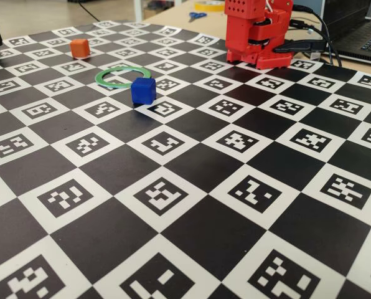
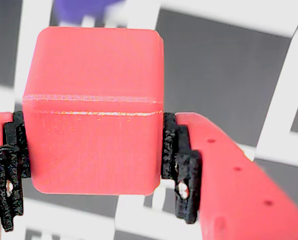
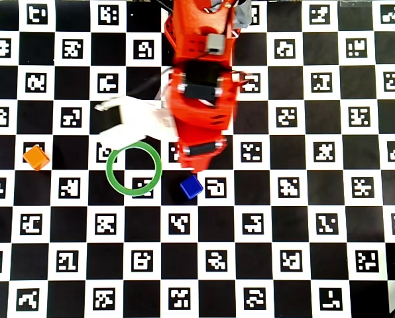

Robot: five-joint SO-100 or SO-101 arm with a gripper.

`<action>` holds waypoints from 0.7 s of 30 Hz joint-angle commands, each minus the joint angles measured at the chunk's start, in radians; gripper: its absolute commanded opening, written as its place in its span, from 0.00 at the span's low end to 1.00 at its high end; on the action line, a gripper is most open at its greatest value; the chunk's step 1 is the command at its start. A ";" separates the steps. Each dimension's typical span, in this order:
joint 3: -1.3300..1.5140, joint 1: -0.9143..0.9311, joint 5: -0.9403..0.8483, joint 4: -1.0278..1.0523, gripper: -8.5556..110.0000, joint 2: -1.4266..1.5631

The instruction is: Grab the red cube then put it in the green circle then put the blue cube on top and finally the orange cube on top

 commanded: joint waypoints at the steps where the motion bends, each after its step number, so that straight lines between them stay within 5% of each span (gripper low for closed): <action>1: -0.020 0.117 -0.061 0.094 0.10 0.048; 21: 0.304 0.204 -0.156 -0.250 0.10 -0.040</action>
